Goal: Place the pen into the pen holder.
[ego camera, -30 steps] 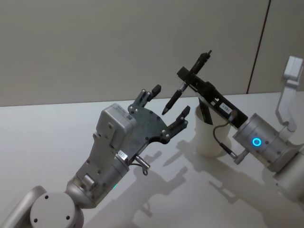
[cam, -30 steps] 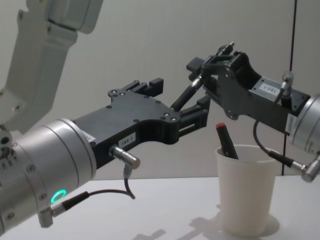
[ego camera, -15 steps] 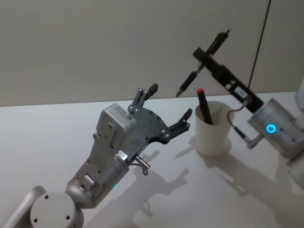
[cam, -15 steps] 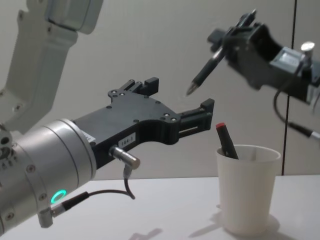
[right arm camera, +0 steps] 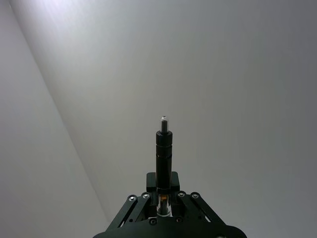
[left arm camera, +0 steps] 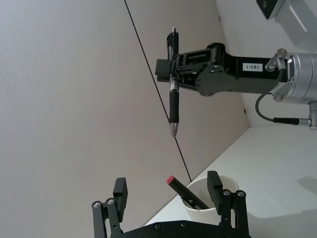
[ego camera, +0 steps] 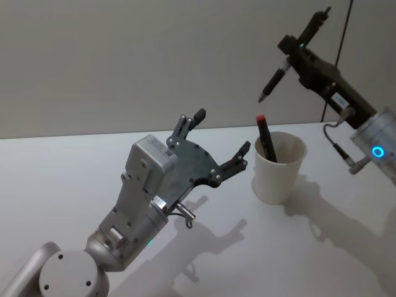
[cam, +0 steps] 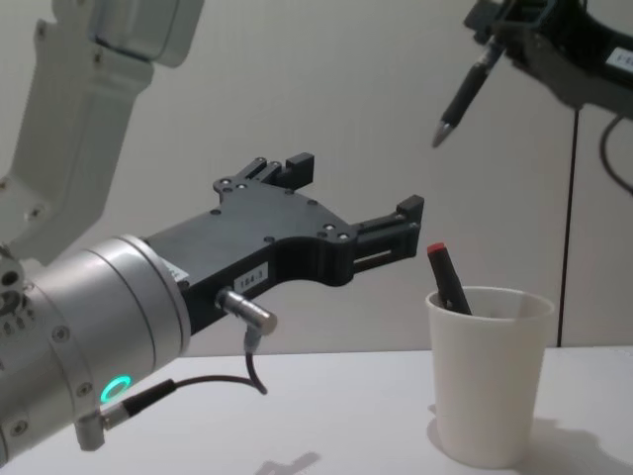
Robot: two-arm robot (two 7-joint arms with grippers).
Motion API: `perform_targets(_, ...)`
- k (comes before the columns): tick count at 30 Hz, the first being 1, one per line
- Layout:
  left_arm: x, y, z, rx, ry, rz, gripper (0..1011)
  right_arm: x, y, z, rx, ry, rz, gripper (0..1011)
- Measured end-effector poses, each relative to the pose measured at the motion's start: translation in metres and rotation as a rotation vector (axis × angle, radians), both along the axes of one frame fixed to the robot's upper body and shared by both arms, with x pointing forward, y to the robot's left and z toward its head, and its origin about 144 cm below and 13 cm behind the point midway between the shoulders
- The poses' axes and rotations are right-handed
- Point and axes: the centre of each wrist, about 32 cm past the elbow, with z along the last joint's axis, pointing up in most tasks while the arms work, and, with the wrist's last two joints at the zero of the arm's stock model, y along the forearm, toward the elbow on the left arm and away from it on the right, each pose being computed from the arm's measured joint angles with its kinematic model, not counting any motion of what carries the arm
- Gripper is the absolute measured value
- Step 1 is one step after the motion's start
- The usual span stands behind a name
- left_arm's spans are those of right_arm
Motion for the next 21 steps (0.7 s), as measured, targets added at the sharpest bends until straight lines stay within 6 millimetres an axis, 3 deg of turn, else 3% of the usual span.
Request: perform_targets(21,0.0,0.0,0.0,0.0,0.0,0.0,1001,-0.017,-0.021,0.017,-0.332,-0.226,-0.207,131)
